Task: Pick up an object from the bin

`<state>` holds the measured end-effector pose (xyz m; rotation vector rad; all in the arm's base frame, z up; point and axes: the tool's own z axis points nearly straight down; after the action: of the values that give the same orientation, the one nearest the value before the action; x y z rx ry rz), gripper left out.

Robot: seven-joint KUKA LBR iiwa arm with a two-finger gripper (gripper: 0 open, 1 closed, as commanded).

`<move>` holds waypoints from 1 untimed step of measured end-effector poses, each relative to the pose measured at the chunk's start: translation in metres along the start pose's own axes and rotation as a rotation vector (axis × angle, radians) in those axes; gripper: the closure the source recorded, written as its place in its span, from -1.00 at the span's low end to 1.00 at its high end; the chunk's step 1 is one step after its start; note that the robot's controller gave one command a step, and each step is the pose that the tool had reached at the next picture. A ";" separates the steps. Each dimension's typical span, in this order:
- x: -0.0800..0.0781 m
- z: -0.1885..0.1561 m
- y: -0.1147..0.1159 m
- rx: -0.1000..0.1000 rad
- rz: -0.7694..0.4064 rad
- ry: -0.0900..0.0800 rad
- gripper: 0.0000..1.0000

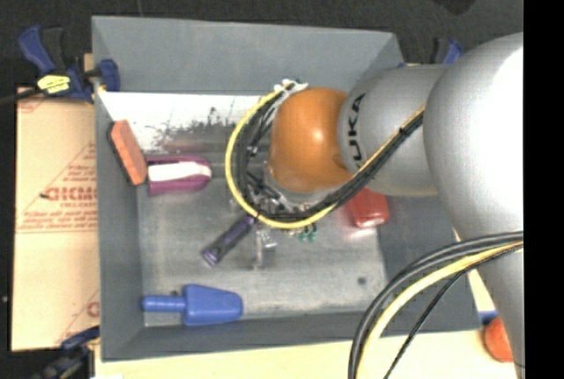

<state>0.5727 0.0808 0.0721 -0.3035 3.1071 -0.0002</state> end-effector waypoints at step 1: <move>-0.014 0.002 -0.023 -0.009 -0.121 0.003 1.00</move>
Offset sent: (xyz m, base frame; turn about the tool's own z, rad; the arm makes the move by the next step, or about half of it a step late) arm 0.0000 0.0000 0.0000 0.0000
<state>0.5913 0.0606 0.0706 -0.4922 3.0866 0.0120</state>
